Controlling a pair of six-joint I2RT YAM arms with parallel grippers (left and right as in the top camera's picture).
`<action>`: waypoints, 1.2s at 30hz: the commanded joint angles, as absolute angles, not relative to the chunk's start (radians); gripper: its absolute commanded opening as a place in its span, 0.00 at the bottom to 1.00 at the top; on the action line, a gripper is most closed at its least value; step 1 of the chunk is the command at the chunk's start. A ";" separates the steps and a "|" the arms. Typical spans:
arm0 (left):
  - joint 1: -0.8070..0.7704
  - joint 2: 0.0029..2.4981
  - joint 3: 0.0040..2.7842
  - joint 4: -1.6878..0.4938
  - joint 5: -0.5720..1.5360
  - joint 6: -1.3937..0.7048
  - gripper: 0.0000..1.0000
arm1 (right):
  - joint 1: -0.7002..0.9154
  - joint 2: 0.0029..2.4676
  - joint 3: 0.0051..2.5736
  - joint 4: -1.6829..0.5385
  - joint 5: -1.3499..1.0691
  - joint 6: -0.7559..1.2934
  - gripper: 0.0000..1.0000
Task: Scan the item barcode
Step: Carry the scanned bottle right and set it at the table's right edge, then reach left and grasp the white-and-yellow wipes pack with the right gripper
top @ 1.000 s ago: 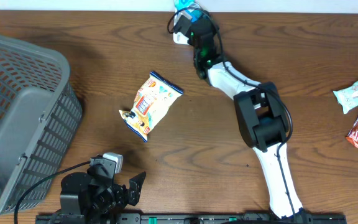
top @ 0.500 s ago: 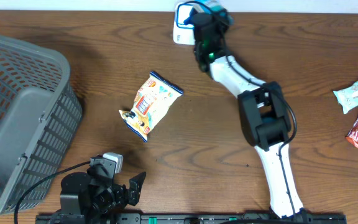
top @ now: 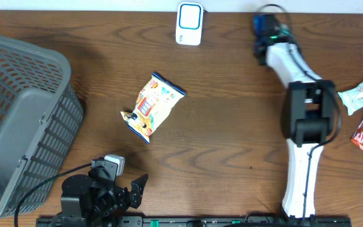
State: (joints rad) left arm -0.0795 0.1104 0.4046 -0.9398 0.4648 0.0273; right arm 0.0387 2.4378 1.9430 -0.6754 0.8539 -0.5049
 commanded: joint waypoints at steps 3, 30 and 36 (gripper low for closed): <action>-0.078 0.107 0.413 -0.942 0.460 0.037 0.98 | -0.124 2.374 1.961 -0.738 0.852 -0.263 0.01; -0.078 0.107 0.413 -0.942 0.459 0.037 0.98 | -0.371 2.167 2.038 -0.831 0.455 0.174 0.99; -0.078 0.107 0.413 -0.942 0.460 0.037 0.98 | -0.184 1.992 2.038 -0.895 -0.004 0.285 0.99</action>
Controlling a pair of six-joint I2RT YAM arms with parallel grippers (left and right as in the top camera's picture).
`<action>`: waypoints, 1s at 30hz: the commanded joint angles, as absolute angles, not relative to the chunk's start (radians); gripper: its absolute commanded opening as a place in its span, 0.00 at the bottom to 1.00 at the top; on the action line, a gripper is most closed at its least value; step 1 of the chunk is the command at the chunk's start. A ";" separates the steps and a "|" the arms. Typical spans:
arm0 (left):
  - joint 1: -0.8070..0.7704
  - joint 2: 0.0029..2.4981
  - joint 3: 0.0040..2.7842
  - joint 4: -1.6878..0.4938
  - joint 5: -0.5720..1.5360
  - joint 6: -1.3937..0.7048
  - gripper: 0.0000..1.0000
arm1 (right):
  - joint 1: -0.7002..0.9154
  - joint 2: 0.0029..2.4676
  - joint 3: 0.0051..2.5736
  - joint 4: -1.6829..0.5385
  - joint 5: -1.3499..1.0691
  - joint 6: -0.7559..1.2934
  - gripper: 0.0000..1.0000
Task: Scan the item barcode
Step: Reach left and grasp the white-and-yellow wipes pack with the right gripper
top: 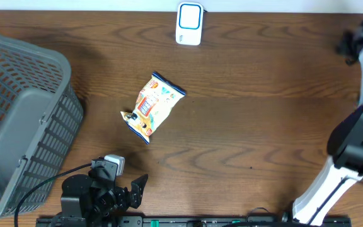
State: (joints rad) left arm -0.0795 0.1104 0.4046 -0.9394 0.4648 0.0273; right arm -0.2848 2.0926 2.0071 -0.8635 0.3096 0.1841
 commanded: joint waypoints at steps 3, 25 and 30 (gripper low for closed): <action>-0.078 0.107 0.413 -0.942 0.459 0.037 0.98 | -0.031 1.957 2.038 -0.967 -0.248 0.412 0.99; -0.078 0.107 0.413 -0.942 0.459 0.037 0.98 | 0.663 2.185 1.959 -1.037 -0.290 0.984 0.99; -0.078 0.107 0.413 -0.942 0.460 0.037 0.98 | 0.690 2.251 1.959 -0.851 -0.336 0.996 0.99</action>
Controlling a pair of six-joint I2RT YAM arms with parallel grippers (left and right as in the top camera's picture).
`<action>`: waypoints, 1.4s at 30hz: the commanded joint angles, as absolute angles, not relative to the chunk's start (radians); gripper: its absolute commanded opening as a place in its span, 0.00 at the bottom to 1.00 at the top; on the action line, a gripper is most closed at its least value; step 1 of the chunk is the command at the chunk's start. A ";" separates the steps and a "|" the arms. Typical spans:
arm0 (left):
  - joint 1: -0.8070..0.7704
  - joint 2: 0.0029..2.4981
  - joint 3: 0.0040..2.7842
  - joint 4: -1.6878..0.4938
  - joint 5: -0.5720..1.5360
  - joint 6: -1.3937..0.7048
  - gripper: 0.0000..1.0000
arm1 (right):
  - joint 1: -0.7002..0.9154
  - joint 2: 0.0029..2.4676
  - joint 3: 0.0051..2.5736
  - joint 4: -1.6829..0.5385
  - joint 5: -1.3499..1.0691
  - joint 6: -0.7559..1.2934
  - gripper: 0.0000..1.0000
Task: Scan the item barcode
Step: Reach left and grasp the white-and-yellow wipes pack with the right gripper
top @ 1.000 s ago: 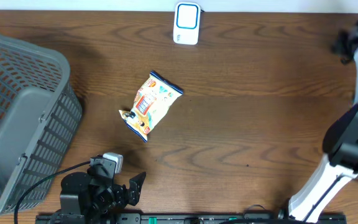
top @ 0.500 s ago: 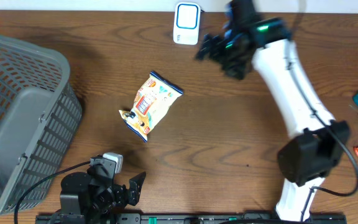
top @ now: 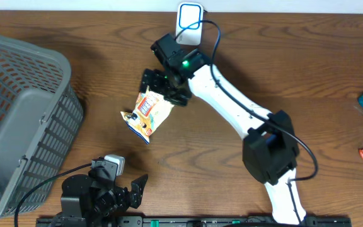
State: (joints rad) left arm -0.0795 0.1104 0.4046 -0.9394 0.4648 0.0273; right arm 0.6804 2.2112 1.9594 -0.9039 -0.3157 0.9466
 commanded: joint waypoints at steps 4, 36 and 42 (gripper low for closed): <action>-0.078 0.107 0.413 -0.942 0.459 0.037 0.98 | 0.713 2.323 1.959 -0.810 -0.395 1.002 0.99; -0.078 0.107 0.413 -0.942 0.459 0.037 0.98 | 0.404 2.277 1.984 -1.354 -1.351 0.445 0.01; -0.078 0.107 0.413 -0.942 0.459 0.037 0.98 | 0.371 2.277 1.983 -1.467 -1.557 0.272 0.01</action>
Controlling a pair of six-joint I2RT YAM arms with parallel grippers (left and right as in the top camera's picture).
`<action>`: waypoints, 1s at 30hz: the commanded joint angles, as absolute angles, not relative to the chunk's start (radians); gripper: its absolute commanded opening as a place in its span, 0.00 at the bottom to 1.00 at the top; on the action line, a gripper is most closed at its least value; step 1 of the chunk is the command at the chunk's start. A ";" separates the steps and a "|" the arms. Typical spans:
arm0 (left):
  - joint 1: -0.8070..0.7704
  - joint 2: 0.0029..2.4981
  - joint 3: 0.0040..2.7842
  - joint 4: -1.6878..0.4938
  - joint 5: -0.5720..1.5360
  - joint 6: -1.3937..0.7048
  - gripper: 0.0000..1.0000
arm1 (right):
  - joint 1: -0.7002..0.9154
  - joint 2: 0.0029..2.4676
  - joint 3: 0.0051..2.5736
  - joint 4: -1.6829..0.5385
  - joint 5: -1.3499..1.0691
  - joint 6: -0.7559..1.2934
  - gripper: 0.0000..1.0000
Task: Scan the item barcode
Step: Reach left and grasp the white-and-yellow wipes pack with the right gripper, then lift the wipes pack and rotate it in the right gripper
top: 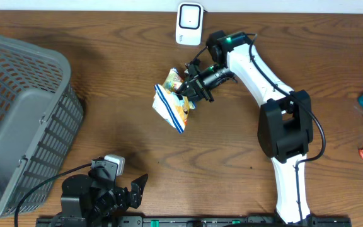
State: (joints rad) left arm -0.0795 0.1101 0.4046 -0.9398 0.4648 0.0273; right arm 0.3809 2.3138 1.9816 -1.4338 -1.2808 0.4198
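Note:
A yellow snack bag with blue ends [172, 104] hangs tilted above the middle of the table, lifted off the wood. My right gripper [189, 86] is shut on its upper right edge, the white arm reaching in from the right. The white barcode scanner [189, 23] stands at the far edge of the table, just up and right of the bag. My left gripper [134, 189] rests near the front edge at the lower left, its fingers apart and nothing between them.
A grey plastic basket [24, 113] fills the left side. At the right edge lie a teal packet, a white wrapper and a red candy bar. The right arm's black elbow [285, 132] stands right of centre.
The right gripper was over the bag's top end as it lay on the table. Now it is shut on the bag, which has been lifted and shifted right, toward the scanner.
The bag lay flat at mid-table while the right arm stood at the right, then swung out to the far right edge. Then the gripper was down on the bag's upper end. Now it holds the bag raised below the scanner. The left arm stayed put.

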 commanded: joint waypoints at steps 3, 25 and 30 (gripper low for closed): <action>-0.078 0.107 0.413 -0.942 0.459 0.037 0.98 | 0.372 2.274 1.985 -1.507 -1.562 0.260 0.01; -0.078 0.107 0.413 -0.942 0.459 0.037 0.98 | 0.386 2.268 1.977 -1.702 -1.483 -0.190 0.01; -0.078 0.107 0.413 -0.942 0.459 0.037 0.98 | 0.387 2.267 1.973 -1.702 -1.361 0.596 0.01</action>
